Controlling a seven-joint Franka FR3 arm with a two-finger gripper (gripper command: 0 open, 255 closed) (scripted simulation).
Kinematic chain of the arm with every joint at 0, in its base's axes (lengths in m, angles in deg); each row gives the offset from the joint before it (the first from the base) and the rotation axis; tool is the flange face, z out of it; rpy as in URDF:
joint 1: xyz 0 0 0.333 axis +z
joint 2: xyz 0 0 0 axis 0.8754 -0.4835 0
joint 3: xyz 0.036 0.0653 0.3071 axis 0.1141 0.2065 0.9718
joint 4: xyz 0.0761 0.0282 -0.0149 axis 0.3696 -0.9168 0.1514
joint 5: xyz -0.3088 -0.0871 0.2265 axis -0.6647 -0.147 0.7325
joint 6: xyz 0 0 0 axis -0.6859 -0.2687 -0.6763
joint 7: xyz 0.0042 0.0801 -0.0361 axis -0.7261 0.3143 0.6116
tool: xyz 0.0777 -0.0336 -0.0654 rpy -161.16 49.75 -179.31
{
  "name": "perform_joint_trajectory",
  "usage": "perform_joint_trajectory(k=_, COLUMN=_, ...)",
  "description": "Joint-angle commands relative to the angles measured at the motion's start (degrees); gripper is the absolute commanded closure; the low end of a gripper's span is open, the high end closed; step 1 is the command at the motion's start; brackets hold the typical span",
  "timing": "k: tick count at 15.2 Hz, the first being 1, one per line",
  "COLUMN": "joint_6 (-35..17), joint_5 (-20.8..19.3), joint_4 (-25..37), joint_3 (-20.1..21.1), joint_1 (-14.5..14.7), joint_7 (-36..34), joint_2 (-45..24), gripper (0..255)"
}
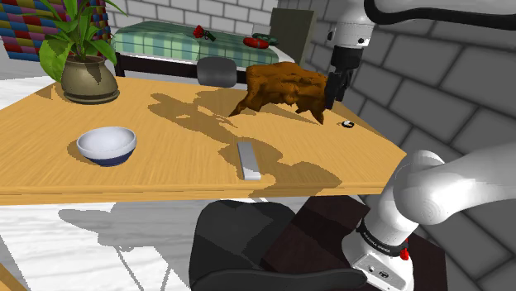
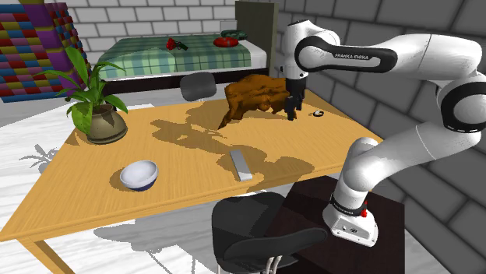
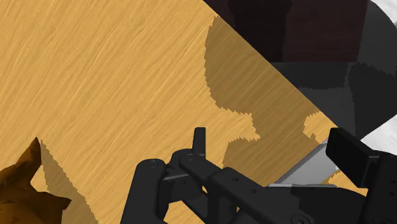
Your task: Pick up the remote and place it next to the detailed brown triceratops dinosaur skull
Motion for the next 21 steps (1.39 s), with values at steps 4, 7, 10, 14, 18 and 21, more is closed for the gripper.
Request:
perform_joint_trajectory(k=4, joint_6=-5.4, joint_5=2.4, joint_4=-3.3, joint_3=2.2, joint_1=-0.1, joint_7=-5.7, joint_2=-1.7, gripper=0)
perform_joint_trajectory(k=7, joint_6=-11.0, joint_5=4.7, joint_4=-5.8, joint_3=4.4, joint_1=-0.1, joint_7=-11.2, joint_2=-4.3, gripper=0)
perform_joint_trajectory(k=10, joint_6=-16.9, joint_5=6.7, joint_4=-7.4, joint_3=6.5, joint_1=-0.1, joint_7=-16.5, joint_2=-7.9, gripper=0)
perform_joint_trajectory(k=14, joint_6=-24.8, joint_5=8.8, joint_4=-8.3, joint_3=9.2, joint_1=-0.1, joint_7=-23.3, joint_2=-14.0, gripper=0)
perform_joint_trajectory(k=18, joint_6=-32.6, joint_5=10.2, joint_4=-7.6, joint_3=11.8, joint_1=-0.3, joint_7=-30.0, joint_2=-21.3, gripper=0)
perform_joint_trajectory(k=21, joint_6=-38.1, joint_5=10.5, joint_4=-6.0, joint_3=13.5, joint_1=-0.6, joint_7=-35.1, joint_2=-27.5, gripper=0)
